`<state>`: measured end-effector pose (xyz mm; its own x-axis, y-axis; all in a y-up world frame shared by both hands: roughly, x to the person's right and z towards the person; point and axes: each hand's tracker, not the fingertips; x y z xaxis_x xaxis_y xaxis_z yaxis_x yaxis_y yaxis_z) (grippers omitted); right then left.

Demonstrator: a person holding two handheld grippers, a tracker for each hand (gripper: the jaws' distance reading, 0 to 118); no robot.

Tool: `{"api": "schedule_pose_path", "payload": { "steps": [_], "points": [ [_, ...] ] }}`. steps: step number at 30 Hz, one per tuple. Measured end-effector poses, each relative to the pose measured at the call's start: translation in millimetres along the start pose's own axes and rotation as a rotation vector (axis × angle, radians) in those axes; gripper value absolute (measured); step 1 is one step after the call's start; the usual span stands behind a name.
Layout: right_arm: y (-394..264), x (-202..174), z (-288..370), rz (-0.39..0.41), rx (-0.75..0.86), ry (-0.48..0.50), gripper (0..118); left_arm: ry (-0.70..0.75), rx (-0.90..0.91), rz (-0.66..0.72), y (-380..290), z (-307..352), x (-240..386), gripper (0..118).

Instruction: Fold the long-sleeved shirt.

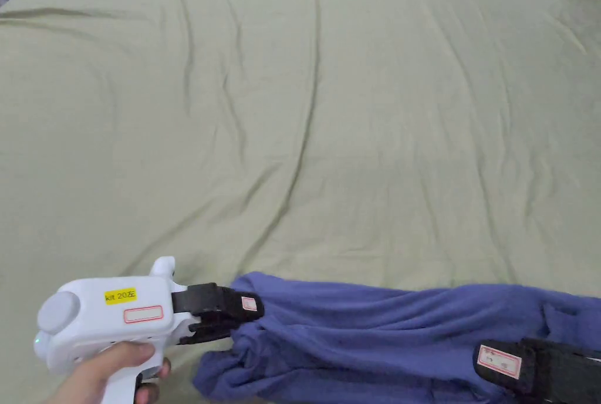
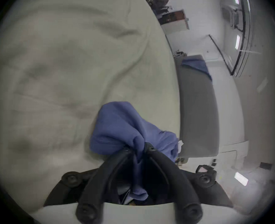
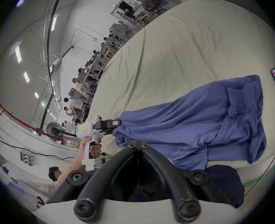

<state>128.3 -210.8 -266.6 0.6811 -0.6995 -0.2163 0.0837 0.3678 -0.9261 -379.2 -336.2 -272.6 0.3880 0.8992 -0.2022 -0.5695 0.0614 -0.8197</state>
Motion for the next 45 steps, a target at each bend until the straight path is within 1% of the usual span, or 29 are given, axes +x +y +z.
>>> {"api": "schedule_pose_path", "payload": {
  "steps": [2,4,6,9,15,19,22,24,26,28,29,32,33,37,39,40,41,43,44,45],
  "points": [
    [3,-4,-2,0.002,0.002,-0.001,0,-0.066,0.016,0.022,-2,16,2,6],
    [4,-9,-4,-0.001,0.006,-0.002,0,-0.076,0.047,-0.005,0,31,9,7],
    [6,-12,-7,-0.014,0.009,0.006,0,-0.113,0.056,0.008,-1,43,12,6],
    [7,-21,-11,-0.02,0.012,0.004,0,-0.112,0.064,-0.012,2,58,13,6],
    [11,-38,-20,0.001,0.017,-0.004,0,-0.11,0.12,0.012,4,107,1,7],
    [12,-47,-27,0.019,0.017,0.001,0,-0.041,0.189,0.021,8,151,-10,6],
    [11,-53,-30,0.045,0.008,-0.022,0,0.015,0.265,0.048,12,189,-15,7],
    [10,-53,-29,0.056,-0.004,-0.051,0,0.054,0.315,0.054,11,206,-9,7],
    [8,-53,-27,0.069,-0.012,-0.101,0,0.098,0.356,0.048,12,220,-1,6],
    [7,-47,-22,0.074,-0.009,-0.124,0,0.113,0.39,0.063,9,223,12,7],
    [6,-44,-19,0.07,-0.008,-0.125,0,0.118,0.396,0.064,5,220,23,7],
    [3,-36,-5,0.042,0.005,-0.117,0,0.258,0.381,-0.07,-13,188,77,7],
    [2,-34,-1,0.036,0.008,-0.116,0,0.271,0.372,-0.094,-21,173,94,6],
    [-2,-31,15,0.052,0.016,-0.13,0,0.298,0.292,-0.214,-56,86,161,7],
    [-4,-30,24,0.058,0.021,-0.131,0,0.321,0.217,-0.256,-70,33,183,7],
    [-6,-30,29,0.059,0.028,-0.125,0,0.344,0.178,-0.289,-74,9,184,7],
    [-8,-29,34,0.057,0.039,-0.112,0,0.39,0.148,-0.328,-78,-19,187,7],
    [-12,-26,45,0.049,0.051,-0.099,0,0.423,0.072,-0.303,-83,-78,182,7],
    [-13,-25,49,0.045,0.056,-0.098,0,0.432,0.04,-0.272,-84,-100,175,10],
    [-15,-23,53,0.042,0.062,-0.099,0,0.447,0.002,-0.241,-83,-126,167,17]
  ]
}}
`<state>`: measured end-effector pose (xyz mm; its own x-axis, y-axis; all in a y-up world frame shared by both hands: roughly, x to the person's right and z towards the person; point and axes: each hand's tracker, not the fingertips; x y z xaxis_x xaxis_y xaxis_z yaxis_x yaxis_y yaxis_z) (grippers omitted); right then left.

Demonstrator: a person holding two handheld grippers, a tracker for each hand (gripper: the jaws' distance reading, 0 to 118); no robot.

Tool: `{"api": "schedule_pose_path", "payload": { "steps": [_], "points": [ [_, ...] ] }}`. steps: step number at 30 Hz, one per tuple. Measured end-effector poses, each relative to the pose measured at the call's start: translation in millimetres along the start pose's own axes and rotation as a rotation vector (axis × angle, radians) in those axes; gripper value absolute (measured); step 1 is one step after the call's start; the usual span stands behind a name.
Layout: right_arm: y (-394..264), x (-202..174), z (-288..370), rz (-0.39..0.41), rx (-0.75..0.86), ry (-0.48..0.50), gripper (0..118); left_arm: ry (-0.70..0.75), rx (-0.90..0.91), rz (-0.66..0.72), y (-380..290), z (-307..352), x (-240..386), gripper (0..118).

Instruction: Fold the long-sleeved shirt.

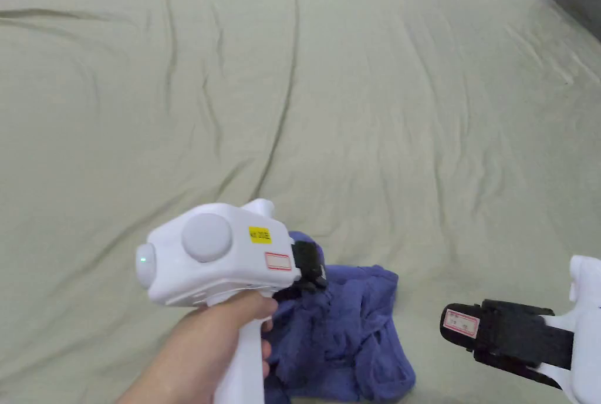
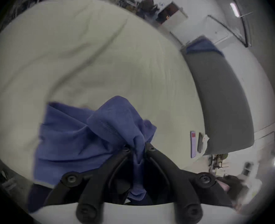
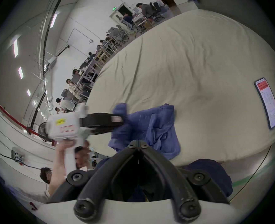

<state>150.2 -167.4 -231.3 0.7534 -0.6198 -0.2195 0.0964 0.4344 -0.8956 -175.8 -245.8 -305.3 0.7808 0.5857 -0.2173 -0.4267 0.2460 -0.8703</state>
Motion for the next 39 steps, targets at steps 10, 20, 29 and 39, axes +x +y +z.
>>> {"api": "schedule_pose_path", "payload": {
  "steps": [10,20,29,39],
  "points": [
    [-7,25,25,-0.046,0.042,0.058,0,-0.217,0.192,0.031,-3,35,12,104],
    [-13,22,12,-0.042,0.028,0.135,0,0.386,0.19,-0.247,-23,60,-28,1],
    [-16,27,30,-0.073,0.057,0.089,0,0.046,-0.101,-0.372,-78,-81,38,1],
    [-10,32,46,-0.056,0.115,0.073,0,-0.279,-0.053,-0.276,-61,-14,58,1]
  ]
}}
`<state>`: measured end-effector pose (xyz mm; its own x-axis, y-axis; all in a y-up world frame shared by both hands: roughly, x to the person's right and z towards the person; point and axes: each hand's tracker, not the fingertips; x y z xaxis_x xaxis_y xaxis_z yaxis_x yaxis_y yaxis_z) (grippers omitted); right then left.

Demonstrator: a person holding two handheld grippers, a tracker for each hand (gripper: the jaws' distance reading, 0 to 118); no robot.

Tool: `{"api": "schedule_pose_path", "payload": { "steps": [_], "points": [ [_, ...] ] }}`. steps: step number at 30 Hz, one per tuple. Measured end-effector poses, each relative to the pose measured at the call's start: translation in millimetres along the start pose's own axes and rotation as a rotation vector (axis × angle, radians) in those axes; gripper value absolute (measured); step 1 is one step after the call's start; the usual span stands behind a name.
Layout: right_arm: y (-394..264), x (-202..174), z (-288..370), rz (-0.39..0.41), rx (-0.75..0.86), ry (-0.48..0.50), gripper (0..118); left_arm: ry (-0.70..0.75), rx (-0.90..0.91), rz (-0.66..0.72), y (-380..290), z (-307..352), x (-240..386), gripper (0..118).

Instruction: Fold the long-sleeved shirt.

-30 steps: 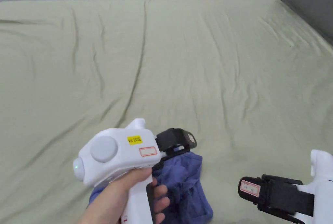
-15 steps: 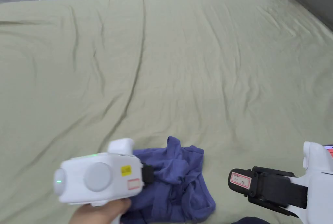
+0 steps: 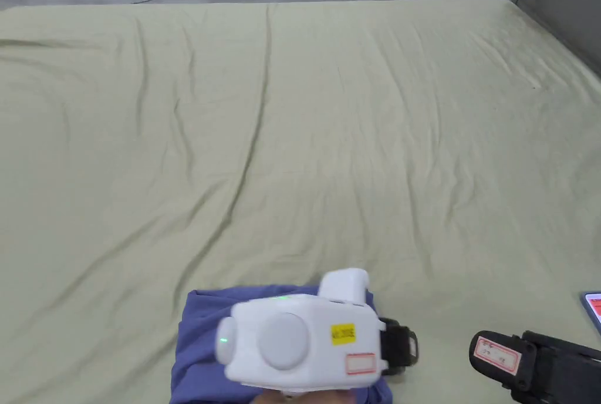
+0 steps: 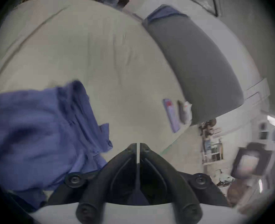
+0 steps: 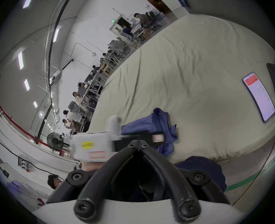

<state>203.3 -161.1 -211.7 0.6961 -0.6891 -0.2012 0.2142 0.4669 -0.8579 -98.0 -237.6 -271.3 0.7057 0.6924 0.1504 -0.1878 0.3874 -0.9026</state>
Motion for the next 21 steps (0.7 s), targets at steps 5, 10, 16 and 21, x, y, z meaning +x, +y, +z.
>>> {"api": "schedule_pose_path", "payload": {
  "steps": [5,10,16,21],
  "points": [
    [22,-20,-35,0.047,-0.009,0.021,0,0.159,0.191,0.064,21,111,-50,1],
    [35,-47,-122,0.121,-0.134,-0.011,0,0.363,0.166,0.165,23,156,-112,1],
    [26,-4,-255,0.087,-0.515,-0.324,0,0.281,0.152,0.254,8,150,-127,14],
    [16,14,-273,0.235,-0.514,-0.396,0,0.329,0.224,0.204,7,138,-129,117]
  ]
}}
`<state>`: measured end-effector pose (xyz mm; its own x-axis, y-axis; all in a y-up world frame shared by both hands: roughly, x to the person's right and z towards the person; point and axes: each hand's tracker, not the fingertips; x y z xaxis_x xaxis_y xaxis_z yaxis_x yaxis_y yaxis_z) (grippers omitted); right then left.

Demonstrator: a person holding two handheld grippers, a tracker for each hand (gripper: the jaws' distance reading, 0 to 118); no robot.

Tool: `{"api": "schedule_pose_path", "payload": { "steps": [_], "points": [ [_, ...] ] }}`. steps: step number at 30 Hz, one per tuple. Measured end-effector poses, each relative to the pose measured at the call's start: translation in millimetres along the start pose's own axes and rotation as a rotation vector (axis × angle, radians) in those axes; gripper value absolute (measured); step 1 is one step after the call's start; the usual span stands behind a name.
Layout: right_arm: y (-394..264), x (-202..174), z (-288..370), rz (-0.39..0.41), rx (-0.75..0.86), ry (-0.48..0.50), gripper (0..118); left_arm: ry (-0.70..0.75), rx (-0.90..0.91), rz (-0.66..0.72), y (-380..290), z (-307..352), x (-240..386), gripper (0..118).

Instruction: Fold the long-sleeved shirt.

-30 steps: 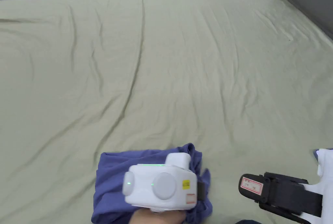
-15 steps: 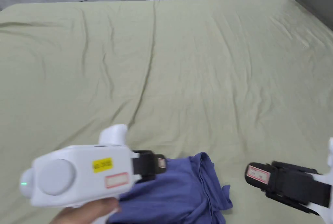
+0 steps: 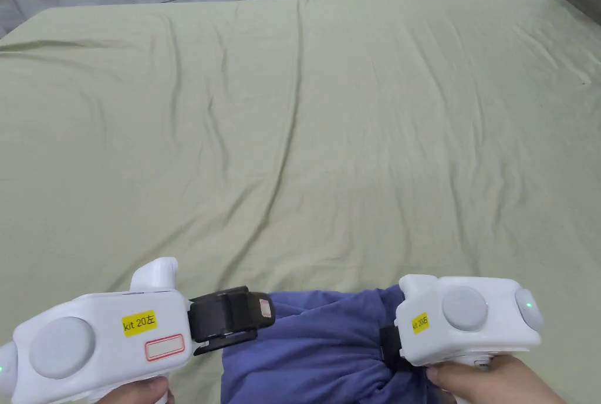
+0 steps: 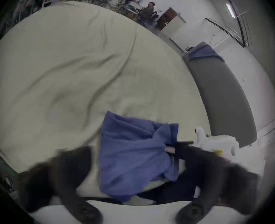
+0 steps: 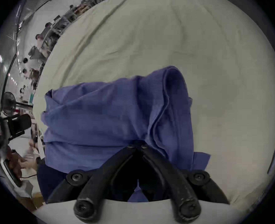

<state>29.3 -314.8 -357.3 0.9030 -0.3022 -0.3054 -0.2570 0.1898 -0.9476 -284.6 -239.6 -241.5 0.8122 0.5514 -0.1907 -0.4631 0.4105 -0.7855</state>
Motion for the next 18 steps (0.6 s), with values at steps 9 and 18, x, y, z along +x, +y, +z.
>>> {"api": "schedule_pose_path", "payload": {
  "steps": [9,18],
  "points": [
    [-9,17,5,-0.088,0.038,0.088,0,0.041,-0.178,0.131,3,-88,-24,118],
    [-22,19,19,-0.212,0.067,0.134,0,0.034,-0.182,-0.104,-8,-75,24,13]
  ]
}}
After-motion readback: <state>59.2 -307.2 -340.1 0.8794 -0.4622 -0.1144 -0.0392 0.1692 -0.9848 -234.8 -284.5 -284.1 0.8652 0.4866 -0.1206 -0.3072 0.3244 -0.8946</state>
